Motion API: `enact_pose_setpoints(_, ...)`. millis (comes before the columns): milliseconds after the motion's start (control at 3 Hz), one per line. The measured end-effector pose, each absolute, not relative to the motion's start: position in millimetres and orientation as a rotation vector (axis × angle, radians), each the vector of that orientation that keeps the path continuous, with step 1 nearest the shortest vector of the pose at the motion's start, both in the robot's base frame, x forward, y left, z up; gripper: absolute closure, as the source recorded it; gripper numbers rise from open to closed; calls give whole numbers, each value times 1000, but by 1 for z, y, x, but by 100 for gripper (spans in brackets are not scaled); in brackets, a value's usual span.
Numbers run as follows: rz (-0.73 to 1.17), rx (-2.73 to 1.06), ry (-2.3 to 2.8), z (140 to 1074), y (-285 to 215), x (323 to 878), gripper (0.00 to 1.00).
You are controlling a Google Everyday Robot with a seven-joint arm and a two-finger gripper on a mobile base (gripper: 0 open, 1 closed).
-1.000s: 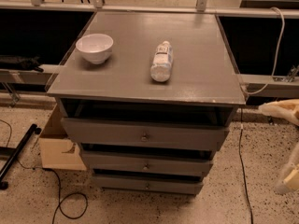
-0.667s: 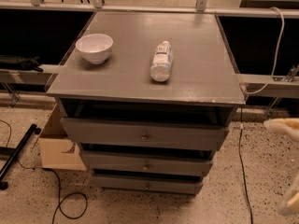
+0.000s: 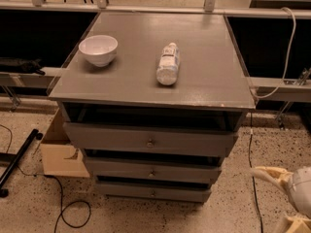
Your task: Open middle drawer
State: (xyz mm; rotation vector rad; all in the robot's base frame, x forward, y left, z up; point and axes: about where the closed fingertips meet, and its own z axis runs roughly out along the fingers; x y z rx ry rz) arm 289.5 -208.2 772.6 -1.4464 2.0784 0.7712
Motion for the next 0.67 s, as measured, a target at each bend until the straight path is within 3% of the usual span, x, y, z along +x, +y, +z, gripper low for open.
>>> enact_pose_setpoints(667, 812, -1361, 2038, 767, -213, 293, 0)
